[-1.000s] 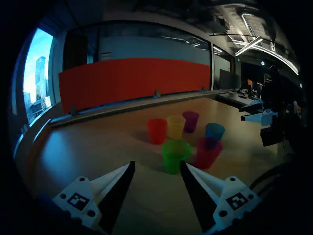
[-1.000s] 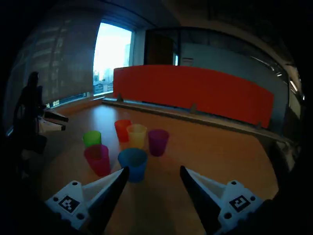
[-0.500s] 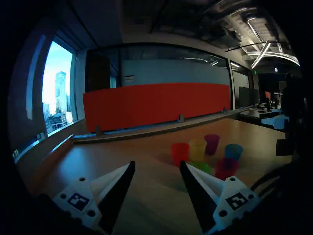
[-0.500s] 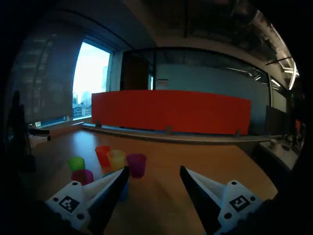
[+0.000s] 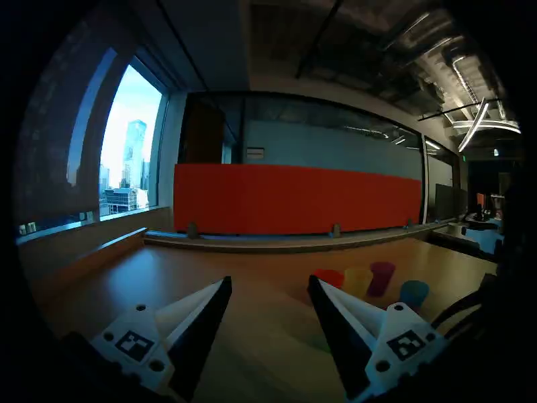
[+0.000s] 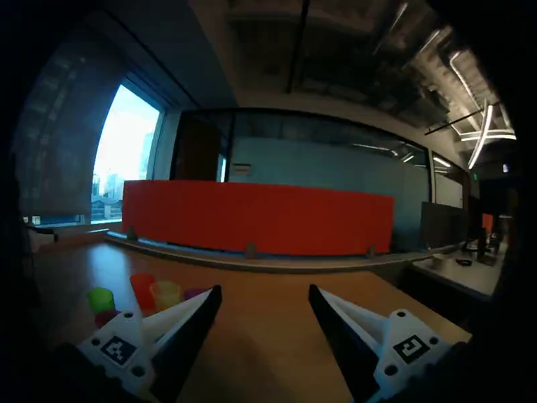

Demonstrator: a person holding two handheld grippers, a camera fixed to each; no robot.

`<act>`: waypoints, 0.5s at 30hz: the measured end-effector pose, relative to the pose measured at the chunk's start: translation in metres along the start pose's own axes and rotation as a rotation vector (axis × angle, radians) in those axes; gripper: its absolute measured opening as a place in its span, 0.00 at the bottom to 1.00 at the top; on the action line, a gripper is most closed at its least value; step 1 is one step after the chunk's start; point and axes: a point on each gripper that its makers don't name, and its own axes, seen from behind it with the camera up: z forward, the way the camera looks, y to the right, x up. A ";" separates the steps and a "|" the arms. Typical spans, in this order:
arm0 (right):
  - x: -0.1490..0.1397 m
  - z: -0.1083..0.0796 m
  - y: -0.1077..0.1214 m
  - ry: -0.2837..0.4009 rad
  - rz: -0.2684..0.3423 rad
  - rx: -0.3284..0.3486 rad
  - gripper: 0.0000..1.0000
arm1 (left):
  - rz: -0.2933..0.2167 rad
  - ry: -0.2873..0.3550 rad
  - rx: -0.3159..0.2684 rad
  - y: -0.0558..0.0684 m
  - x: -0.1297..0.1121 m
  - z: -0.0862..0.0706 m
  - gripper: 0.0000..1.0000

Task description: Pour water

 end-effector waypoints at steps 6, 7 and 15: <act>0.001 0.002 0.005 0.009 0.015 -0.022 1.00 | 0.010 0.042 0.038 0.001 0.005 0.002 0.84; 0.003 0.002 0.005 0.014 0.022 -0.020 1.00 | 0.007 0.047 0.043 0.002 0.005 0.003 0.84; 0.012 0.007 0.003 0.022 0.073 0.001 1.00 | 0.002 0.075 0.077 0.002 0.003 0.006 0.84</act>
